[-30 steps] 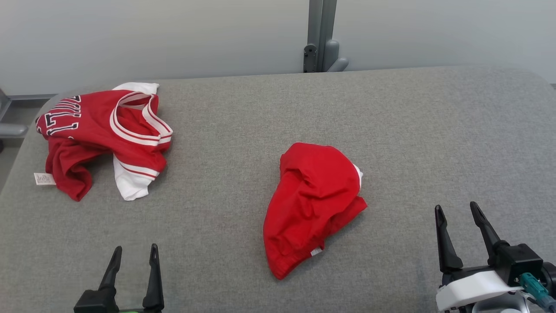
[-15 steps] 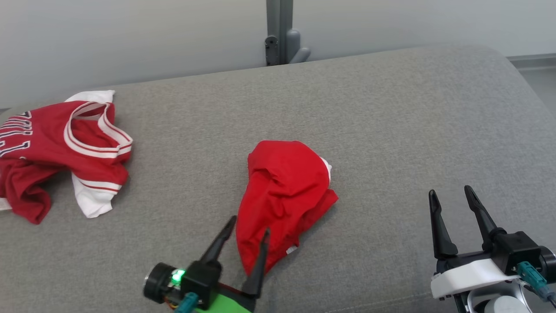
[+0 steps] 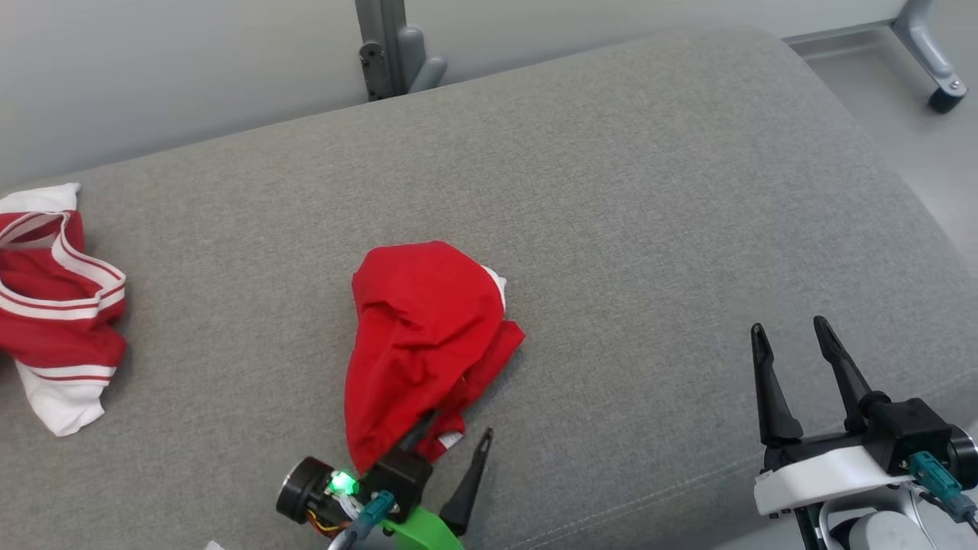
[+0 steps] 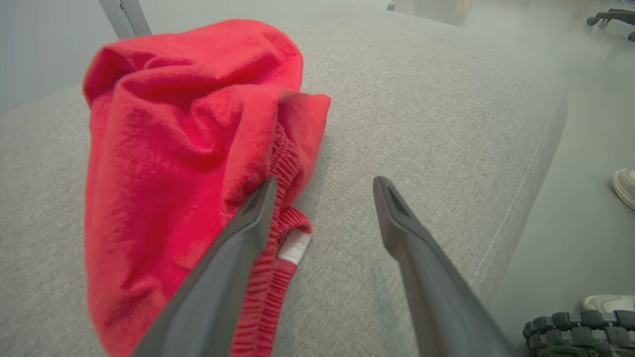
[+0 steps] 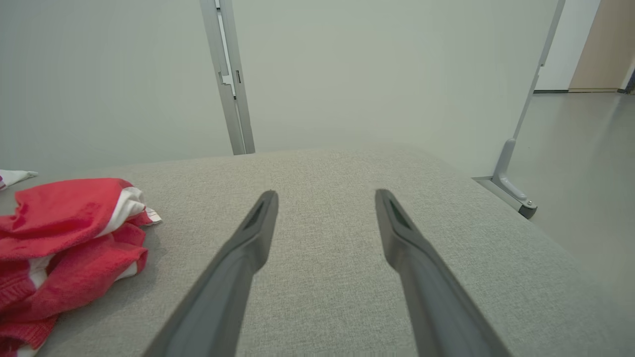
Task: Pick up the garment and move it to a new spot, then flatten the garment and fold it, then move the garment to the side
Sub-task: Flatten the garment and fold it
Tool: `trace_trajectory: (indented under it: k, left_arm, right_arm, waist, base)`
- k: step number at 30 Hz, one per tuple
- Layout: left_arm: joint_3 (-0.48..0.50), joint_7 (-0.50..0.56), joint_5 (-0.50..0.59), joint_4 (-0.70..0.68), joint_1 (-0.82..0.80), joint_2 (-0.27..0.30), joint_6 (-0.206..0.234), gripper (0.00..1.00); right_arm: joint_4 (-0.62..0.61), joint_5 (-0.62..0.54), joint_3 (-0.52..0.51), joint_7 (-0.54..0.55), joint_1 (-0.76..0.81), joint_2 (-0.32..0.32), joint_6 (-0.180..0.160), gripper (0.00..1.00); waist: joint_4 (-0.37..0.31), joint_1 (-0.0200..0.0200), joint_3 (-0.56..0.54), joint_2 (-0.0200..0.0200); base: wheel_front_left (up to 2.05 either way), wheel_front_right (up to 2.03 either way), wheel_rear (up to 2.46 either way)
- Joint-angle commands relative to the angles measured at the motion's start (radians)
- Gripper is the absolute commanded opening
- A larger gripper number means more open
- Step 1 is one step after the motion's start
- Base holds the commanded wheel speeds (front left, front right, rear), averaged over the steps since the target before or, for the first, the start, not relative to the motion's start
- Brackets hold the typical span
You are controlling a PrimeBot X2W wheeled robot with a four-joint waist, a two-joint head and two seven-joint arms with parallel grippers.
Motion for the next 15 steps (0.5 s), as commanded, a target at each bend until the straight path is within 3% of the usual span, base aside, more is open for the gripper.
trace_trajectory:
  k: [1,15]
  left_arm:
    - [0.018,-0.017,0.006,0.027,-0.038,0.005,0.022,1.00]
    - [0.070,-0.069,0.048,0.129,-0.121,0.063,0.122,1.00]
  right_arm:
    - [-0.002,0.005,-0.005,-0.003,-0.013,0.001,0.000,1.00]
    - [0.005,0.016,-0.017,-0.003,-0.009,0.007,0.000,1.00]
  waist:
    - [-0.033,0.0000,0.022,0.0092]
    - [-0.049,0.0000,0.024,0.0092]
  base:
    - [0.00,0.00,0.00]
    - [0.00,0.00,0.00]
